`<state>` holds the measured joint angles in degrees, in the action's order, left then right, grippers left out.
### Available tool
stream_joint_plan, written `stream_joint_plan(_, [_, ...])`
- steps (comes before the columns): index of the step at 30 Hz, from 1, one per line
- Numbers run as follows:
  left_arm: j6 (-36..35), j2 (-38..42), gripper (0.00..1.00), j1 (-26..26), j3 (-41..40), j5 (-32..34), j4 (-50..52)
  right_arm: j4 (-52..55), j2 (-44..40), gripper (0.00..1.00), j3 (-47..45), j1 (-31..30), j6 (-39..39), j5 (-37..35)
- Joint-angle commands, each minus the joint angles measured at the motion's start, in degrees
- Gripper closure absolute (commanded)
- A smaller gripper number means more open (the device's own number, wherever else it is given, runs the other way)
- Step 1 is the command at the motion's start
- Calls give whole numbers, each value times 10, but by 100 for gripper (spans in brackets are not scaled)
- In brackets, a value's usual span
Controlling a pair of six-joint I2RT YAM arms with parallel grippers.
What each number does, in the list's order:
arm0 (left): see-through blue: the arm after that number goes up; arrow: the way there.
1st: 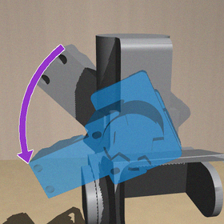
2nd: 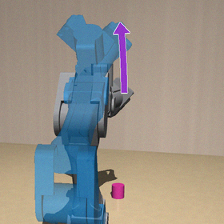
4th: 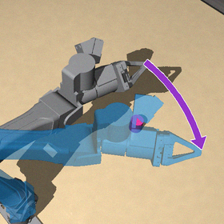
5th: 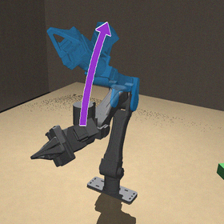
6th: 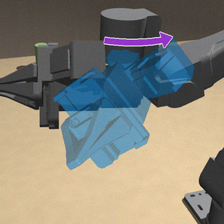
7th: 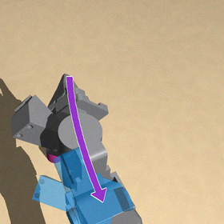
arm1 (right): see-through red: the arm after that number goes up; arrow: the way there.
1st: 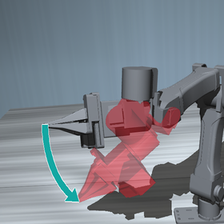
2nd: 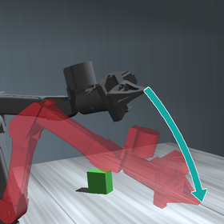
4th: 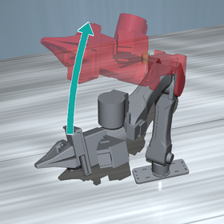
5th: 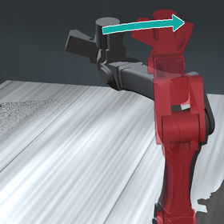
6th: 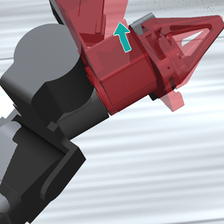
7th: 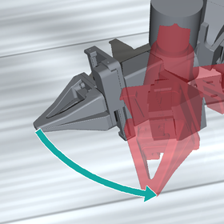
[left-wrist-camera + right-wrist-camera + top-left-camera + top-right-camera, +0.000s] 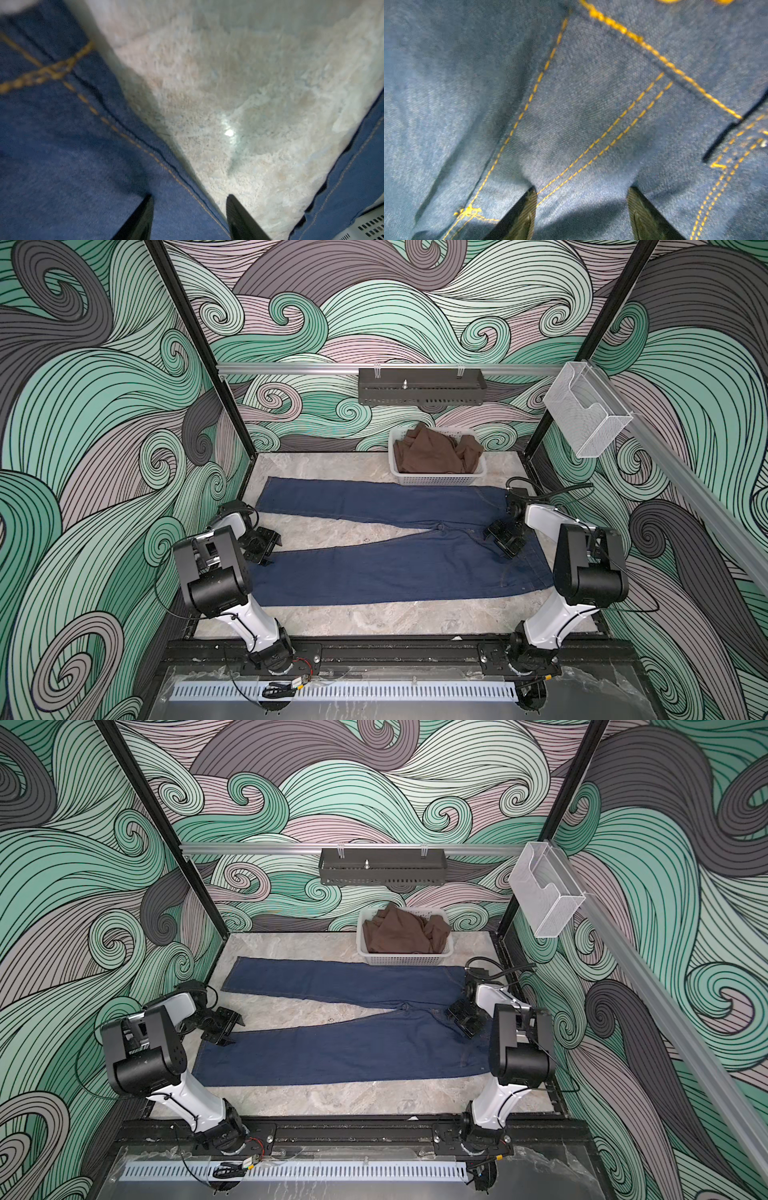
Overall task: Fold and stack the trousers
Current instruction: Move the trousers to the center of the table.
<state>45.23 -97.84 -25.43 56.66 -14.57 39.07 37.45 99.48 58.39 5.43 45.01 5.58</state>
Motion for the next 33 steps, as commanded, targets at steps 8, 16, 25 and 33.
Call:
stream_joint_plan(8, [-17, 35, 41, -50, -31, 23, 41, 46, -32, 31, -100, 5, -25, -33])
stream_joint_plan(16, [-52, 89, 41, -86, -16, 35, 89, 74, -107, 31, -140, 7, -39, -53])
stream_joint_plan(25, [-87, 103, 41, -87, 60, -76, 88, 105, -181, 23, -35, 4, -27, -56])
stream_joint_plan(33, [-113, 84, 41, -4, 168, -98, 99, 106, -61, 23, 146, 38, -60, -130])
